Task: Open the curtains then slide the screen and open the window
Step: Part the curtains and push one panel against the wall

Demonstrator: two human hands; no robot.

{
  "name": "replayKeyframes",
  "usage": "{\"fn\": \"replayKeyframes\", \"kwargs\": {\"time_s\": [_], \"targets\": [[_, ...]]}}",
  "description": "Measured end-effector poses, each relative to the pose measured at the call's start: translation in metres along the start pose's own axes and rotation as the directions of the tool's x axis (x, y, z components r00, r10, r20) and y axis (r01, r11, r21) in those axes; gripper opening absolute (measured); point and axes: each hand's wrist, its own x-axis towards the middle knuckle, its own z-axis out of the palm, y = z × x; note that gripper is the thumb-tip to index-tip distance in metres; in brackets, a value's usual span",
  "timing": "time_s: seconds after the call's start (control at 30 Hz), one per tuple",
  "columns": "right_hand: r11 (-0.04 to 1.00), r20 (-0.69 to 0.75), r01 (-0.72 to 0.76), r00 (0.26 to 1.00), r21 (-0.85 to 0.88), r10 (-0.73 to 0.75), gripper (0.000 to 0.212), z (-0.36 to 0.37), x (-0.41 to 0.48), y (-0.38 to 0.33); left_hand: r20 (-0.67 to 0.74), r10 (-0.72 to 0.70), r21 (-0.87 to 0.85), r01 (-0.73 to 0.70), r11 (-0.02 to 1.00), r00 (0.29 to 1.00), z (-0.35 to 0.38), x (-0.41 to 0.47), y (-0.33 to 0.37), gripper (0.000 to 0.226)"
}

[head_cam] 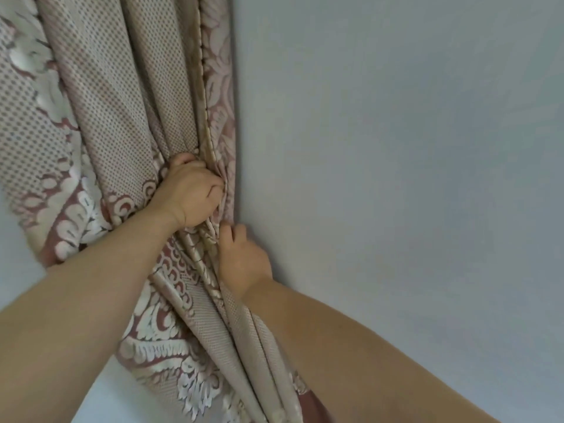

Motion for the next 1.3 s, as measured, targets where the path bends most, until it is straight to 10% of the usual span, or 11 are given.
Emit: {"fn": "replayKeyframes", "kwargs": {"time_s": [0.67, 0.97, 1.3], "targets": [[0.988, 0.349, -0.153, 0.926, -0.009, 0.147, 0.079, -0.021, 0.0, 0.011, 0.13, 0.048, 0.084, -0.059, 0.995, 0.99, 0.013, 0.002, -0.005, 0.04], [0.943, -0.087, -0.329, 0.939, 0.039, 0.331, 0.034, -0.112, -0.083, 0.031, 0.142, -0.205, -0.498, 0.249, 0.83, 0.968, -0.037, 0.039, 0.077, 0.018], [0.747, -0.344, -0.625, 0.769, -0.226, 0.539, 0.034, -0.239, -0.264, 0.072, -0.337, 0.0, -0.778, -0.278, 0.563, 0.942, -0.128, 0.088, 0.303, 0.024]]}}
